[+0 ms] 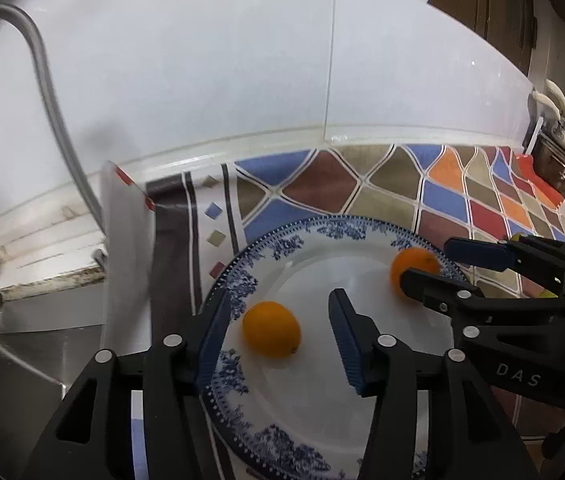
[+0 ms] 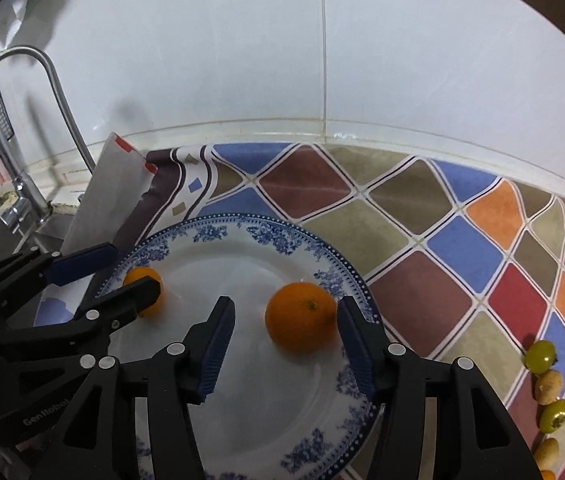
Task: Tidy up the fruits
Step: 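Lift both open tools off the plate back toward the fruit row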
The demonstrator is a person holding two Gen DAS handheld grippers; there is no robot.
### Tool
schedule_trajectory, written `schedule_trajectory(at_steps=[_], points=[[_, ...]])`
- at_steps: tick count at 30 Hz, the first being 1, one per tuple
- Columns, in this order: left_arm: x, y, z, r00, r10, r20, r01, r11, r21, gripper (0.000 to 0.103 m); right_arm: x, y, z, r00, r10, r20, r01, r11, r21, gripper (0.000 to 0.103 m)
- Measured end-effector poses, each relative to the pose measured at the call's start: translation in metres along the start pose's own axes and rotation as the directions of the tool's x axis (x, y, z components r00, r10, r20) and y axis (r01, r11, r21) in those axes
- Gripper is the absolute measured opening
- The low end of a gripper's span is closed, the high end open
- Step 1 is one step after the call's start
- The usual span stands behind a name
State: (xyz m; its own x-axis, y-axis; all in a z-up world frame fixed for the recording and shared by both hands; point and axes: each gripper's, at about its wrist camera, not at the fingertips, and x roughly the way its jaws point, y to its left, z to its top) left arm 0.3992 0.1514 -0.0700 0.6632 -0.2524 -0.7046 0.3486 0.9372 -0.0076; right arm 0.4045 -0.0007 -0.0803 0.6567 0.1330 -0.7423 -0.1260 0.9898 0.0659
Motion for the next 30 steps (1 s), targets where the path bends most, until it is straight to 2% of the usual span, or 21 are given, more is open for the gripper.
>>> schedule_trajectory(at_steps=[7, 10, 16, 26, 30], points=[[-0.039, -0.008, -0.002, 0.998, 0.008, 0.069, -0.007, 1.0, -0.014, 0.062, -0.037, 0.001, -0.007, 0.999, -0.021, 0.049, 0.021, 1.0, 0.003, 0.054], [-0.059, -0.015, -0.004, 0.995, 0.011, 0.1, -0.01, 1.0, -0.017, 0.066, -0.058, 0.001, -0.013, 0.997, -0.027, 0.079, 0.027, 1.0, 0.006, 0.061], [-0.1, -0.037, -0.015, 0.989, 0.029, 0.145, -0.025, 0.999, -0.027, 0.074, -0.103, 0.001, -0.029, 0.989, -0.04, 0.141, 0.043, 0.999, -0.022, 0.065], [-0.162, -0.095, -0.04, 0.966, 0.096, 0.241, -0.097, 0.995, -0.009, 0.087, -0.176, -0.023, -0.065, 0.975, -0.044, 0.218, 0.058, 0.997, -0.059, 0.071], [-0.176, -0.122, -0.047, 0.963, 0.072, 0.258, -0.071, 0.997, -0.013, 0.087, -0.202, -0.044, -0.079, 0.969, -0.043, 0.242, 0.056, 0.997, -0.047, 0.071]])
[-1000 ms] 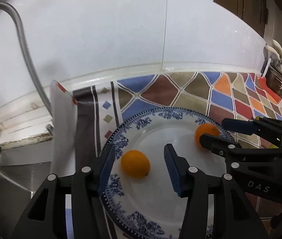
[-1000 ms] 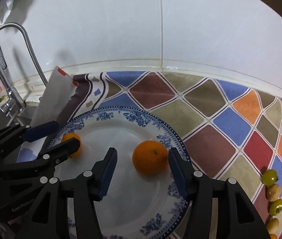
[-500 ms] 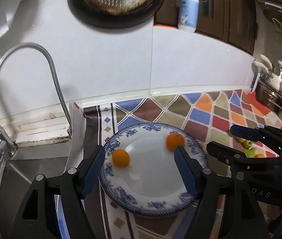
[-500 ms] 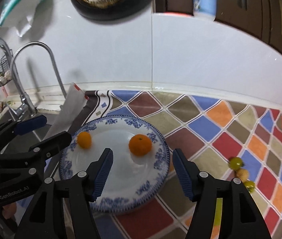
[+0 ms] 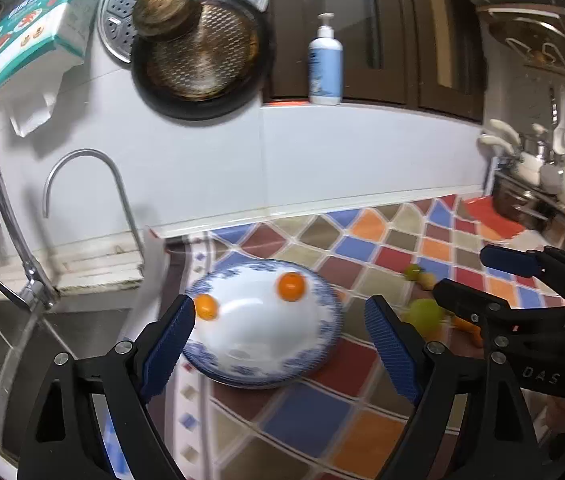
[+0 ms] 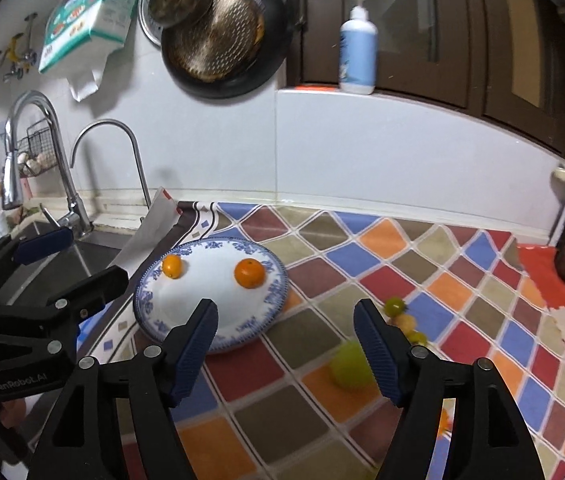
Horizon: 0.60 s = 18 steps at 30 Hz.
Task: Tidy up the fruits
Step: 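Lift both open tools off the plate back toward the fruit row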
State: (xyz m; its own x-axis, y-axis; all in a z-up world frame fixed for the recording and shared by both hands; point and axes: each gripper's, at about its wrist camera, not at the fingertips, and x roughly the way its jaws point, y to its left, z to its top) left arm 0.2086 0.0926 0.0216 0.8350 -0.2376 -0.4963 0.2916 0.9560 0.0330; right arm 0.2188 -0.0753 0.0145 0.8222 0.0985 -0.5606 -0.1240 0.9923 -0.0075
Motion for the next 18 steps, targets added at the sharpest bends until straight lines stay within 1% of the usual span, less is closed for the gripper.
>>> schedule_trajectory(at_steps=[4, 9, 12, 18], points=[[-0.013, -0.027, -0.006, 1.0, -0.009, 0.018, 0.009, 1.0, -0.002, 0.088, -0.024, -0.021, -0.009, 1.0, -0.013, 0.02, 0.013, 1.0, 0.002, 0.071], [-0.022, -0.065, -0.014, 0.999, -0.02, 0.027, 0.019, 0.999, 0.026, 0.089, -0.047, -0.049, -0.021, 0.999, -0.018, 0.036, 0.018, 1.0, -0.002, 0.071], [-0.024, -0.086, -0.02, 1.0, -0.022, 0.022, 0.021, 0.999, 0.04, 0.089, -0.056, -0.066, -0.03, 1.0, -0.017, 0.025, 0.017, 1.0, -0.002, 0.071], [-0.022, -0.124, -0.033, 0.999, -0.053, 0.001, 0.053, 0.997, 0.057, 0.089, -0.063, -0.095, -0.05, 1.0, -0.01, -0.015, 0.01, 1.0, -0.022, 0.071]])
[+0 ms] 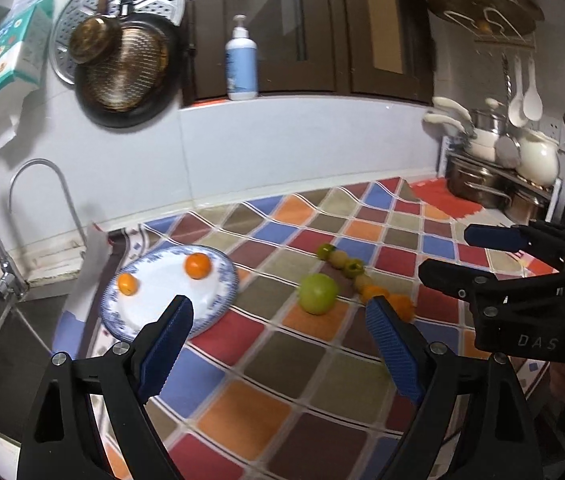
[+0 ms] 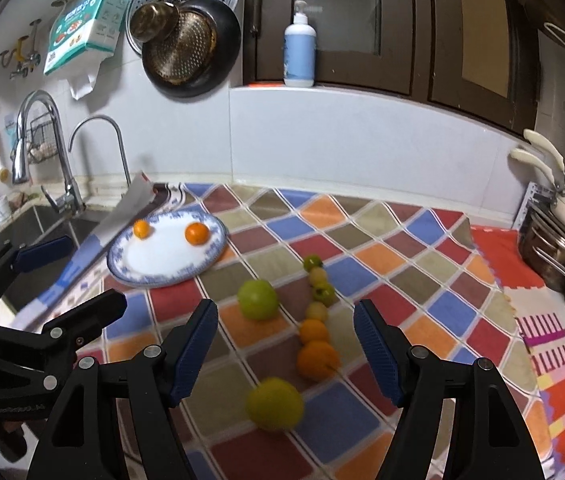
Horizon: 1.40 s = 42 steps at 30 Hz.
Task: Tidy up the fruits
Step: 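Lift both open tools off the plate back toward the fruit row, then grasp the yellow pomelo with the left tool while the right tool grasps an orange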
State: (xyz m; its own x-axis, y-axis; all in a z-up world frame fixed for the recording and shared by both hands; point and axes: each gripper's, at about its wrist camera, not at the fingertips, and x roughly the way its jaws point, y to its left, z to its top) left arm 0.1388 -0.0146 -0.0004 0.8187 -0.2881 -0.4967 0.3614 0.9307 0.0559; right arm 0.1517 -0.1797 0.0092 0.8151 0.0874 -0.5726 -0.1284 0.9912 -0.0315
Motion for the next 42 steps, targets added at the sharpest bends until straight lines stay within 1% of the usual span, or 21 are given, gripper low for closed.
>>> schedule_trajectory(at_steps=[9, 15, 21, 24, 26, 28, 30, 32, 33, 35, 37, 40, 42], points=[[0.025, -0.048, -0.019, 0.995, -0.071, -0.076, 0.074, 0.997, 0.026, 0.089, 0.005, -0.04, -0.029, 0.998, 0.008, -0.062, -0.008, 1.0, -0.007, 0.071], [0.047, -0.072, -0.03, 0.984, -0.108, -0.144, 0.115, 0.992, 0.043, 0.088, 0.019, -0.06, -0.047, 0.993, 0.021, -0.12, -0.019, 1.0, 0.01, 0.071], [0.067, -0.093, -0.041, 0.972, -0.125, -0.2, 0.141, 0.988, 0.068, 0.087, 0.033, -0.076, -0.063, 0.985, 0.028, -0.173, -0.025, 1.0, 0.019, 0.071], [0.077, -0.099, -0.044, 0.966, -0.124, -0.225, 0.144, 0.987, 0.074, 0.082, 0.039, -0.083, -0.069, 0.98, 0.032, -0.197, -0.028, 0.999, 0.026, 0.071], [0.084, -0.101, -0.047, 0.963, -0.12, -0.243, 0.142, 0.987, 0.074, 0.076, 0.041, -0.087, -0.073, 0.978, 0.035, -0.207, -0.029, 0.999, 0.03, 0.071], [0.089, -0.103, -0.048, 0.958, -0.126, -0.257, 0.149, 0.986, 0.072, 0.073, 0.044, -0.09, -0.076, 0.975, 0.034, -0.218, -0.027, 0.999, 0.032, 0.071], [0.093, -0.105, -0.05, 0.953, -0.131, -0.272, 0.156, 0.985, 0.069, 0.068, 0.045, -0.093, -0.079, 0.973, 0.033, -0.227, -0.026, 0.999, 0.033, 0.071], [0.096, -0.107, -0.05, 0.949, -0.136, -0.283, 0.161, 0.985, 0.066, 0.061, 0.048, -0.094, -0.08, 0.971, 0.038, -0.236, -0.029, 0.999, 0.04, 0.071], [0.098, -0.107, -0.051, 0.947, -0.14, -0.288, 0.164, 0.984, 0.063, 0.059, 0.048, -0.095, -0.081, 0.97, 0.041, -0.239, -0.031, 0.999, 0.044, 0.071], [0.101, -0.106, -0.051, 0.941, -0.145, -0.304, 0.17, 0.984, 0.057, 0.052, 0.05, -0.095, -0.082, 0.969, 0.045, -0.243, -0.034, 0.998, 0.05, 0.071], [0.103, -0.106, -0.052, 0.937, -0.156, -0.314, 0.18, 0.983, 0.048, 0.049, 0.052, -0.095, -0.082, 0.968, 0.05, -0.245, -0.038, 0.998, 0.053, 0.071], [0.103, -0.103, -0.051, 0.934, -0.165, -0.316, 0.185, 0.982, 0.033, 0.048, 0.054, -0.093, -0.082, 0.967, 0.058, -0.248, -0.045, 0.997, 0.055, 0.071], [0.101, -0.1, -0.05, 0.937, -0.153, -0.314, 0.17, 0.985, 0.027, 0.048, 0.055, -0.092, -0.081, 0.967, 0.066, -0.247, -0.053, 0.997, 0.058, 0.071]])
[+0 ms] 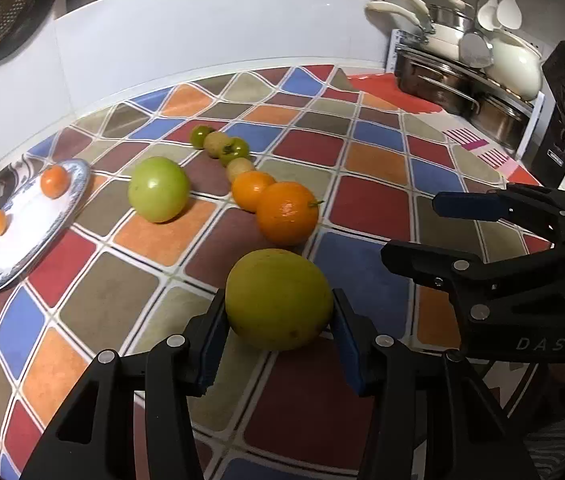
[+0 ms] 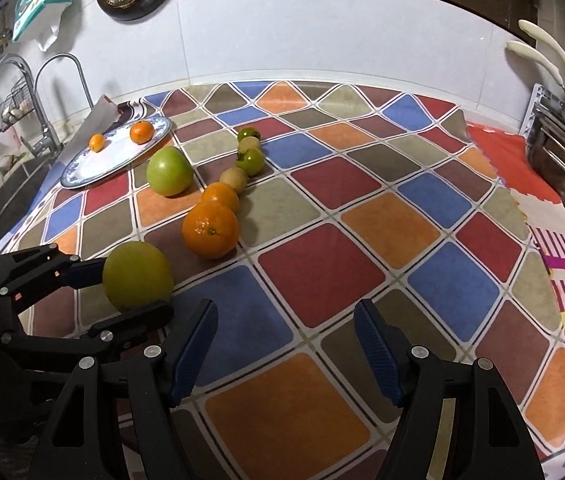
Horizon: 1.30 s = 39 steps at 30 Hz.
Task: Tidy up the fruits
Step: 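Grasp the yellow pomelo with the left tool while the right tool grasps an orange, then carry the pomelo and orange onto the plate and open both tools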
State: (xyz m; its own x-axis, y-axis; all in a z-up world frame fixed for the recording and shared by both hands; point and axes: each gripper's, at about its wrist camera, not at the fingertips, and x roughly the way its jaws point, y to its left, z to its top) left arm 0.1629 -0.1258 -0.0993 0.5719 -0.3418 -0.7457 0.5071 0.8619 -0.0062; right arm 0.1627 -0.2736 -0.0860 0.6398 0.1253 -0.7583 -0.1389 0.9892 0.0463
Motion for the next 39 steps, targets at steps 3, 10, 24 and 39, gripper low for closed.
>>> schedule_trajectory(at_steps=[3, 10, 24, 39], points=[[-0.008, 0.007, 0.002, 0.999, 0.031, 0.01, -0.031, 0.999, -0.017, 0.048, 0.001, 0.004, 0.003, 1.0, 0.009, 0.005, -0.009, 1.0, -0.003, 0.071], [-0.021, 0.032, 0.005, 0.995, 0.095, 0.015, -0.094, 0.994, -0.059, 0.048, 0.011, 0.02, 0.016, 0.999, 0.043, 0.021, -0.042, 0.998, -0.037, 0.071], [-0.019, 0.068, 0.01, 0.987, 0.158, 0.012, -0.157, 0.985, -0.071, 0.048, 0.05, 0.045, 0.04, 0.996, 0.085, -0.001, -0.085, 0.996, -0.037, 0.059], [-0.033, 0.081, 0.01, 0.991, 0.127, 0.04, -0.124, 0.989, -0.076, 0.048, 0.039, 0.057, 0.039, 0.998, 0.068, 0.007, -0.068, 0.998, -0.009, 0.043]])
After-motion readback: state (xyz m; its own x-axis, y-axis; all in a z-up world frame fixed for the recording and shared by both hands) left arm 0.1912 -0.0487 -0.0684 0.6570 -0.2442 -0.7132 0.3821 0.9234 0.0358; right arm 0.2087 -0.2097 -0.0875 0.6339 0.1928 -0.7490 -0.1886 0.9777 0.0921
